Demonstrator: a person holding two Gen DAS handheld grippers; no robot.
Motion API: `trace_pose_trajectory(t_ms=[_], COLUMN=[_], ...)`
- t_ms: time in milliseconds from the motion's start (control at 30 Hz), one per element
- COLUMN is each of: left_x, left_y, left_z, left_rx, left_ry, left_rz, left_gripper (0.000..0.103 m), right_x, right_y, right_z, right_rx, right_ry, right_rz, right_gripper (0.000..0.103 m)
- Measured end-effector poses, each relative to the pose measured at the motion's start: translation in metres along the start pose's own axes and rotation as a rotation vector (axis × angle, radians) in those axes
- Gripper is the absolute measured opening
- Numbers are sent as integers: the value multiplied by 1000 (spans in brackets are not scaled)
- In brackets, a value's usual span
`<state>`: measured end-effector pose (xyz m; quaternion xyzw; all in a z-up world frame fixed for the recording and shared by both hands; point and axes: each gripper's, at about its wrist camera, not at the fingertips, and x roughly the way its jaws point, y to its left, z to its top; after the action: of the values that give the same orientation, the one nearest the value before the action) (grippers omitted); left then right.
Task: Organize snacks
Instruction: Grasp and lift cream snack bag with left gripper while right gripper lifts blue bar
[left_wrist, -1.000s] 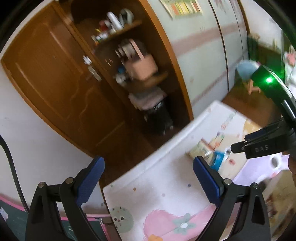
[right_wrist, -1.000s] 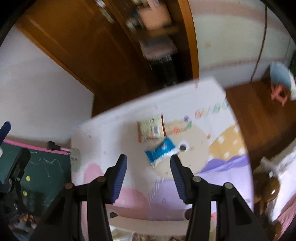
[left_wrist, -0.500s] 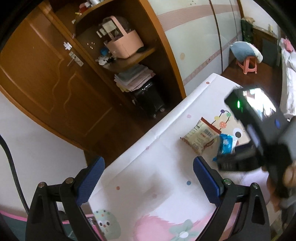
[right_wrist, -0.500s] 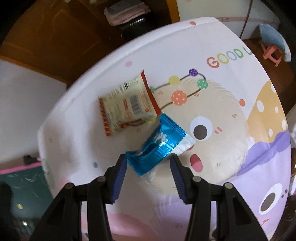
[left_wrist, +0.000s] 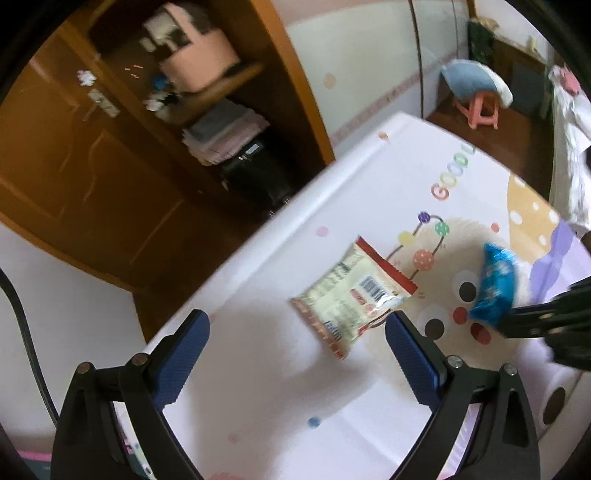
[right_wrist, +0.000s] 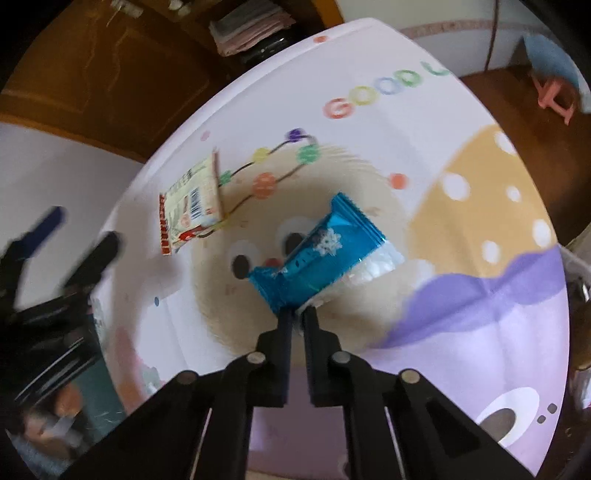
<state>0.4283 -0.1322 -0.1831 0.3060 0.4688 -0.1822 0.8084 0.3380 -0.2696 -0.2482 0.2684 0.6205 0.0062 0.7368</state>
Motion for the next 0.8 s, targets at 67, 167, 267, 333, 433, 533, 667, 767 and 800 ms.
trace_pose_trajectory(t_ms=[67,167,267,333,433,533,667,767,800], left_x=[13,30,37,43,49,55,69,75,78], left_y=[-8,-20,-25,-21,-13,-9,-17,-14,-12], left_z=[1,-2,-4,-3,3,10,16,20,21], left_rx=[23,87,122,112,70,53,62,33,13], left_ry=[26,68,89,94,94,95,113,101,109], left_rz=[-7,-36,-55,-71,-92,-109,-148,-185,-205], left_gripper=[96,95,95,95,95,95,96,97,97], right_x=[-3,-3,-1,0,1,4,1,7,8], right_y=[-13,-22,-27,-27,-24,-21,-21,-14,-14], right_z=[-1,-3,-4,-4,-7,-8,-12,-13,-14], right_rx=[15,29,41,42,24,12,-6,5,12], right_ry=[2,3,4,12,34,51,70,80,83], right_rz=[34,82,135,174,205,213,229,241,246], right_gripper=[6,6,5,5,5,5,5,5,5])
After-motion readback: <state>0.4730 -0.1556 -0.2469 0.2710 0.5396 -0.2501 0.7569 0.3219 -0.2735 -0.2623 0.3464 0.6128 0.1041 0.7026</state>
